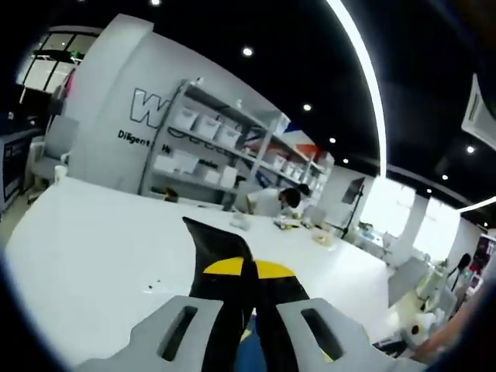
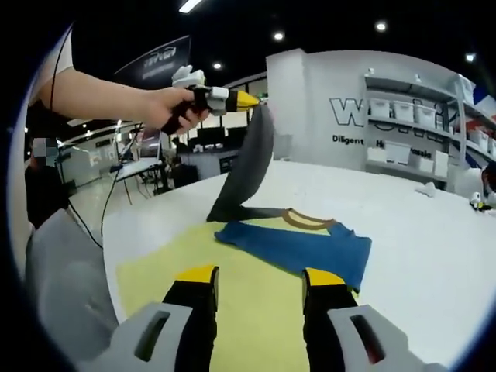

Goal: Fold the garment on the visible template until the final outline fits inside the template.

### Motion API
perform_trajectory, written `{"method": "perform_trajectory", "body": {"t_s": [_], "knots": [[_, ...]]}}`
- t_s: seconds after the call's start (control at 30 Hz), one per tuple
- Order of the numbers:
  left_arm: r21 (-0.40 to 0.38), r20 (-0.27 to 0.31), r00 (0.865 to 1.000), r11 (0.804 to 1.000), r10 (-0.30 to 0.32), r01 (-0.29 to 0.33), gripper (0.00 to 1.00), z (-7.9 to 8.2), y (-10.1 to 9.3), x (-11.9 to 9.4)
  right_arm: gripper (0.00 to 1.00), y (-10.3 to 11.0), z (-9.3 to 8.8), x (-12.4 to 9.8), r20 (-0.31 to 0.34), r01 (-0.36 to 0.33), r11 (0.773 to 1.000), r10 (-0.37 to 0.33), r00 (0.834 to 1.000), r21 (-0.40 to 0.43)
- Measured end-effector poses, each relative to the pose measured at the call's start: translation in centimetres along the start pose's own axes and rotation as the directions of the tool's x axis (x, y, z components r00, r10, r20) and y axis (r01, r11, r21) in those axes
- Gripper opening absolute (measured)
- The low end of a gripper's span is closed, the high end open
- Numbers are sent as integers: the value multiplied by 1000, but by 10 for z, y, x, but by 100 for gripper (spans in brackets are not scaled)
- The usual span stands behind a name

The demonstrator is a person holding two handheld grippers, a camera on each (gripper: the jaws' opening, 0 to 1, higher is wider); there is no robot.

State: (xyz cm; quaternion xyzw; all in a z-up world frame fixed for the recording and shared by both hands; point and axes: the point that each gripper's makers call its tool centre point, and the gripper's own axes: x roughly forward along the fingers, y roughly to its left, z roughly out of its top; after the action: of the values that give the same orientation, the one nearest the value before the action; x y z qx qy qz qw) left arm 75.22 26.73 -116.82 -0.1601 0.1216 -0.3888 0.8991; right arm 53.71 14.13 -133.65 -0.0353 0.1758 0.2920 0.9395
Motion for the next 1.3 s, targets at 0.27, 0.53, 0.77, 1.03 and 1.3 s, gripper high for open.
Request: {"method": "perform_trajectory", "body": {"t_s": [0.27,0.53,0.77,1.03,1.3], "knots": [[16,-98,991,996,-91,93,1,-31,-30,31,60,-5,0,-5,-7,1,1000,-1,1000,-7],[54,-250,959,987,-134,152,1,-84,-44,64,67,-6,-8,-9,-20,0,1000,0,1000,17],[73,-372,918,982,-134,173,1,-145,-61,86,69,-5,-16,-12,-33,-5,999,6,999,37],[55,-453,879,979,-151,197,1,-192,-87,108,69,-14,-24,-17,-50,9,998,-7,999,56],[1,-447,867,970,-218,244,15,-196,-111,98,71,-18,-30,-13,-70,10,998,-6,998,61]]}}
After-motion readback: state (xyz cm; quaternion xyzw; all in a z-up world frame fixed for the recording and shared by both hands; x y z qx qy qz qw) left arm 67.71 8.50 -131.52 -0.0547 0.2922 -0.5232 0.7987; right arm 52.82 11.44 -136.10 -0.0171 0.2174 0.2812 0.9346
